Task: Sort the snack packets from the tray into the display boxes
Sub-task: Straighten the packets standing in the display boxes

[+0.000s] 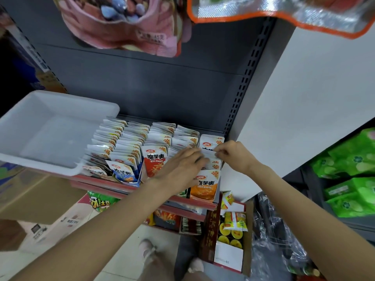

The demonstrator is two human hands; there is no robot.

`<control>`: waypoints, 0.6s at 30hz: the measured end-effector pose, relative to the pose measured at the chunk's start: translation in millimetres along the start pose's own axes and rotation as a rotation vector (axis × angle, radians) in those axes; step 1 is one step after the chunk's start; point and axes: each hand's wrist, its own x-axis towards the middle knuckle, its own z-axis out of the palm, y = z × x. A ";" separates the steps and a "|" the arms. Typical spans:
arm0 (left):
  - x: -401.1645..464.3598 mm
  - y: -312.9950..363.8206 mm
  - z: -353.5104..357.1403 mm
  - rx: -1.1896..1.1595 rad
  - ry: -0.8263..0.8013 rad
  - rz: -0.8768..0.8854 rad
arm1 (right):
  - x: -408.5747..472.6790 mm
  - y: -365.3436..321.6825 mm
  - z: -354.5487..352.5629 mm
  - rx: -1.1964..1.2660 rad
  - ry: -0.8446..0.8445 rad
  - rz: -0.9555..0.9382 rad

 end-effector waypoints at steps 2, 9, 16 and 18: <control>1.8 1.8 -2.6 -0.008 0.024 -0.032 | -1.5 -0.2 0.4 0.057 -0.001 0.010; 4.6 4.9 -4.4 0.011 0.018 -0.057 | -13.3 -2.3 2.7 0.244 -0.006 0.047; -6.3 5.0 -4.9 0.031 0.039 0.004 | -12.9 -0.5 3.7 -0.130 -0.033 0.043; -7.1 7.4 -3.6 0.049 0.049 0.007 | -14.8 -4.8 6.0 -0.196 0.029 0.045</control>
